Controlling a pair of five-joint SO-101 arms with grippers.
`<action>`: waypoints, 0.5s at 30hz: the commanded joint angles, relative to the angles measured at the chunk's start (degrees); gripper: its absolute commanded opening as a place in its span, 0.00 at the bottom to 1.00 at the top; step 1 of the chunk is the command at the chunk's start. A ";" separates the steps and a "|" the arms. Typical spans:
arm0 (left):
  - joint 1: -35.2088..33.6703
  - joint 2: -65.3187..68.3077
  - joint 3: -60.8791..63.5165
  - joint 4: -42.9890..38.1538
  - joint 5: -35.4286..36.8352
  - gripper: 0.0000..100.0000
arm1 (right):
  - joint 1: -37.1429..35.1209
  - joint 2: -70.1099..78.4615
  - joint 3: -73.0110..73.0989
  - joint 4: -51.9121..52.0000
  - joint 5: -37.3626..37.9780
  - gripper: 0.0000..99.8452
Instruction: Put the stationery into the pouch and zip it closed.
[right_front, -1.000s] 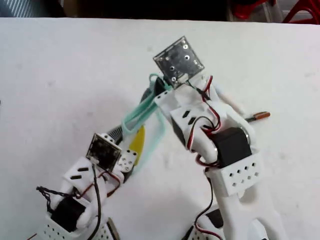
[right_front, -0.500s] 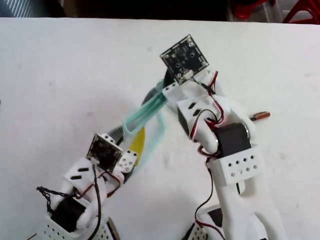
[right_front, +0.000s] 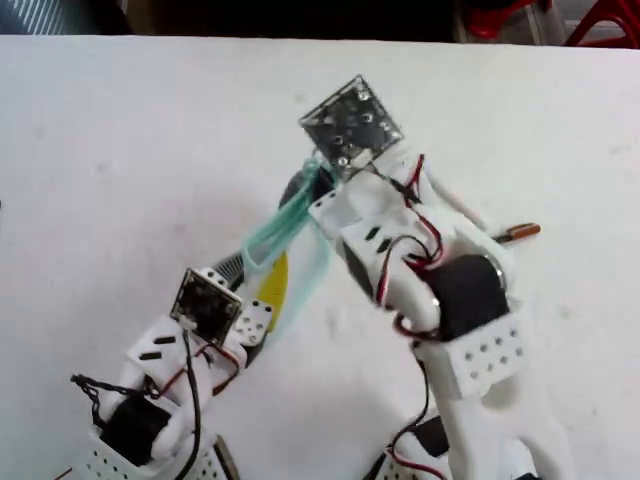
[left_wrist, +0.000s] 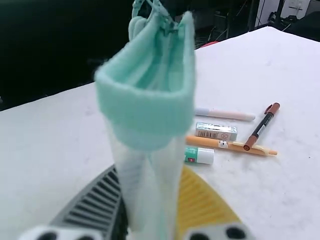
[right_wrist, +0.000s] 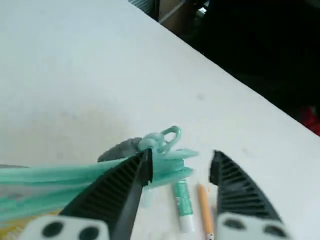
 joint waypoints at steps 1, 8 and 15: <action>0.13 0.04 -3.43 0.09 -0.62 0.02 | -2.51 -0.84 -9.23 4.44 -4.04 0.21; 0.13 0.04 -3.60 0.09 -0.26 0.07 | -1.63 3.38 -10.64 5.85 -7.56 0.20; 0.13 0.04 -3.87 1.76 2.99 0.17 | -1.01 11.47 -13.89 7.69 -9.14 0.20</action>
